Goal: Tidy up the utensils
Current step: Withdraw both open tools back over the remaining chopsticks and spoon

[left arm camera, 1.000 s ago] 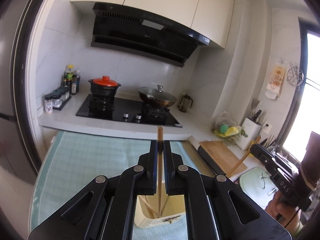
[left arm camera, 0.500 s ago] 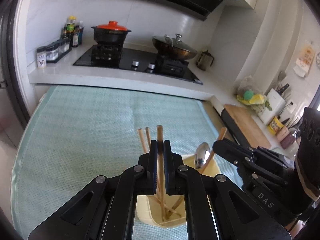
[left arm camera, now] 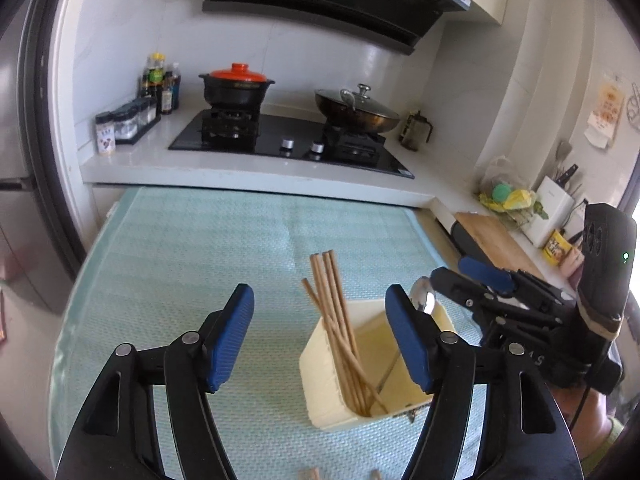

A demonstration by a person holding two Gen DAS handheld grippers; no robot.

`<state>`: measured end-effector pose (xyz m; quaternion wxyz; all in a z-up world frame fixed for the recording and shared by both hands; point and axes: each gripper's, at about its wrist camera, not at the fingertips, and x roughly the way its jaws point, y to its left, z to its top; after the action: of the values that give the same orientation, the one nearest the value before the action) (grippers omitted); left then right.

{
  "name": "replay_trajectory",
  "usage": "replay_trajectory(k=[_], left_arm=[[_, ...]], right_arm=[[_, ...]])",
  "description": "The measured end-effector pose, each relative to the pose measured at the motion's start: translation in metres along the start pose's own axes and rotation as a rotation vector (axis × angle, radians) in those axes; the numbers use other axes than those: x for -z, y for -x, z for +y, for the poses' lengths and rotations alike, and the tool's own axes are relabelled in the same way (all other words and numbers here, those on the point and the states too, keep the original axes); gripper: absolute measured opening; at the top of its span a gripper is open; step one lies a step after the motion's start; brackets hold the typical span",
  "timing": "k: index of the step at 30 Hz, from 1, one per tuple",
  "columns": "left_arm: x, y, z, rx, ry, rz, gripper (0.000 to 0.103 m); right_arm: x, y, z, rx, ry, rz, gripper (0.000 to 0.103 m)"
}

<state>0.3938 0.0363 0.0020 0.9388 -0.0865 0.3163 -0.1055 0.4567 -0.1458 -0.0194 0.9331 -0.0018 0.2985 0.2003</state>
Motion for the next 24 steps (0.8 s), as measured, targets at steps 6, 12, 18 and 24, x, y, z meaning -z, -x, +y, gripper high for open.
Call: replay_trajectory(k=[6, 12, 18, 24], left_arm=[[0.015, 0.077, 0.001, -0.070, -0.105, -0.057, 0.085], [0.050, 0.144, 0.006, -0.156, -0.188, -0.082, 0.092], [0.097, 0.182, 0.013, -0.190, -0.191, -0.089, 0.097], [0.148, 0.188, 0.020, -0.214, -0.128, -0.069, 0.097]], right_arm=[[0.008, 0.064, 0.012, 0.055, 0.081, -0.088, 0.063], [0.034, 0.129, 0.026, 0.093, 0.139, -0.141, 0.064], [0.070, 0.179, 0.044, 0.111, 0.182, -0.152, 0.067], [0.112, 0.206, 0.063, 0.114, 0.210, -0.154, 0.067]])
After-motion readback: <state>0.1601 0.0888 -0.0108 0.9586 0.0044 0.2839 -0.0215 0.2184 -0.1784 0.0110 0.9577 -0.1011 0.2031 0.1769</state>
